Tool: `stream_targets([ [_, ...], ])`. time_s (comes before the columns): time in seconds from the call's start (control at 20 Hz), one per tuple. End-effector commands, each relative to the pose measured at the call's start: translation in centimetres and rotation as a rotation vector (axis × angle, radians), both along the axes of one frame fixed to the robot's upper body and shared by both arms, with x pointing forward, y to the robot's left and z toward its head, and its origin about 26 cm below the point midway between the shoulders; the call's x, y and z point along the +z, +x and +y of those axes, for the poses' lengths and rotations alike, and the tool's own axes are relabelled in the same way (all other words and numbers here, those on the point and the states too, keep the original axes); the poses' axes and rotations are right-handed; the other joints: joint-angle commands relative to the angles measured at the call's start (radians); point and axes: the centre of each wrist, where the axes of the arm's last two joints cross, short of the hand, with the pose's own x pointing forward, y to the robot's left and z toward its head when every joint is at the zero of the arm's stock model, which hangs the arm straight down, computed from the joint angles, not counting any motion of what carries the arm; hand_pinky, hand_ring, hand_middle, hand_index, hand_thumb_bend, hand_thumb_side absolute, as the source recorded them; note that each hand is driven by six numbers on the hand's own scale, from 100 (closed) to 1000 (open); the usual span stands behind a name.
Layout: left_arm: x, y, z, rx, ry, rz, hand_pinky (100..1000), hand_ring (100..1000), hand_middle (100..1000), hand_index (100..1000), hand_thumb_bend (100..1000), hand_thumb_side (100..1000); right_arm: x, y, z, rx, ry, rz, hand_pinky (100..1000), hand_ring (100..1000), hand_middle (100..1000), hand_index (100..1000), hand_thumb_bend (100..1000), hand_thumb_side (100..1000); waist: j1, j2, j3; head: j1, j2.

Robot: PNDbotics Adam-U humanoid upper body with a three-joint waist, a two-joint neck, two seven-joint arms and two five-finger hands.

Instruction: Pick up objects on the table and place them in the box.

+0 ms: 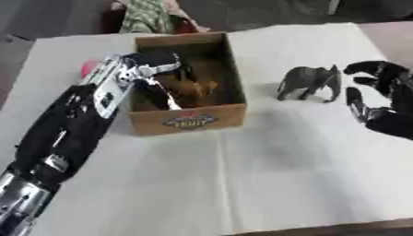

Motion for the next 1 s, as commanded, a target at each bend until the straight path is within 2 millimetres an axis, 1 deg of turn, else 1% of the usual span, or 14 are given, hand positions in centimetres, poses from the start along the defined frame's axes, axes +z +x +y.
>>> stream_targets([
  [0.05, 4.1, -0.8, 1.2, 0.026, -0.044, -0.12, 840, 744, 773, 841, 1000, 569, 0.7, 0.0, -0.4, -0.012, -0.003, -0.021, 897, 952, 749, 804, 100, 139, -0.004, -0.02, 0.004, -0.003, -0.008],
  [0.15, 5.3, -1.4, 1.9, 0.047, -0.089, -0.167, 845, 737, 774, 844, 1000, 590, 0.7, 0.0, -0.5, -0.017, -0.003, -0.021, 897, 952, 749, 804, 100, 140, -0.004, -0.021, 0.009, -0.007, -0.009],
  [0.25, 6.2, -1.9, 2.6, 0.073, -0.127, -0.209, 845, 732, 771, 844, 1000, 588, 0.7, 0.0, -0.6, -0.021, -0.003, -0.021, 898, 952, 749, 804, 100, 140, -0.005, -0.022, 0.012, -0.01, -0.01],
  [0.3, 6.5, -2.0, 3.2, 0.096, -0.141, -0.227, 835, 706, 759, 840, 978, 534, 0.7, 0.0, -0.6, -0.023, -0.004, -0.021, 898, 952, 749, 805, 100, 141, -0.005, -0.022, 0.014, -0.012, -0.01],
  [0.35, 6.8, -2.2, 4.0, 0.126, -0.157, -0.245, 831, 694, 751, 838, 962, 505, 0.7, 0.0, -0.7, -0.024, -0.004, -0.022, 898, 952, 749, 805, 100, 142, -0.004, -0.022, 0.016, -0.013, -0.01],
  [0.4, 6.9, -2.3, 4.9, 0.161, -0.172, -0.254, 827, 682, 744, 837, 891, 467, 0.7, 0.0, -0.7, -0.028, -0.004, -0.022, 898, 952, 749, 805, 100, 142, -0.004, -0.022, 0.018, -0.016, -0.011],
  [0.45, 6.8, -2.3, 5.6, 0.194, -0.184, -0.259, 825, 677, 742, 837, 844, 440, 0.7, 0.0, -0.8, -0.03, -0.004, -0.023, 898, 952, 749, 805, 100, 143, -0.003, -0.021, 0.019, -0.018, -0.011],
  [0.5, 6.7, -2.3, 6.6, 0.236, -0.195, -0.261, 819, 666, 736, 834, 776, 392, 0.7, 0.0, -0.9, -0.034, -0.005, -0.023, 898, 952, 749, 805, 100, 143, -0.003, -0.021, 0.022, -0.021, -0.012],
  [0.6, 6.4, -2.2, 7.7, 0.289, -0.21, -0.262, 819, 666, 736, 834, 776, 392, 0.8, 0.0, -0.9, -0.037, -0.005, -0.025, 898, 952, 749, 805, 100, 143, -0.002, -0.021, 0.023, -0.023, -0.012],
  [0.75, 6.3, -2.1, 8.0, 0.304, -0.216, -0.263, 819, 666, 736, 834, 776, 392, 0.8, 0.0, -1.0, -0.038, -0.005, -0.025, 898, 952, 749, 805, 100, 143, -0.002, -0.02, 0.023, -0.023, -0.012],
  [0.8, 6.0, -2.1, 8.7, 0.328, -0.213, -0.258, 796, 623, 706, 821, 555, 224, 0.8, 0.0, -1.1, -0.045, -0.005, -0.026, 898, 952, 749, 806, 100, 146, -0.002, -0.018, 0.03, -0.032, -0.014],
  [0.9, 5.0, -2.2, 11.5, 0.436, -0.218, -0.232, 791, 616, 699, 816, 547, 217, 0.8, -0.1, -1.3, -0.051, -0.004, -0.027, 898, 952, 749, 806, 100, 147, -0.003, -0.018, 0.034, -0.034, -0.014],
  [0.95, 4.5, -2.1, 12.5, 0.487, -0.23, -0.218, 789, 615, 698, 815, 547, 217, 0.8, -0.1, -1.2, -0.05, -0.004, -0.027, 899, 952, 749, 806, 100, 147, -0.003, -0.018, 0.033, -0.033, -0.014],
  [1.0, 4.0, -1.9, 13.2, 0.53, -0.242, -0.204, 786, 611, 693, 813, 574, 228, 0.8, -0.1, -1.2, -0.05, -0.003, -0.027, 899, 952, 749, 806, 100, 149, -0.003, -0.017, 0.033, -0.033, -0.014],
])
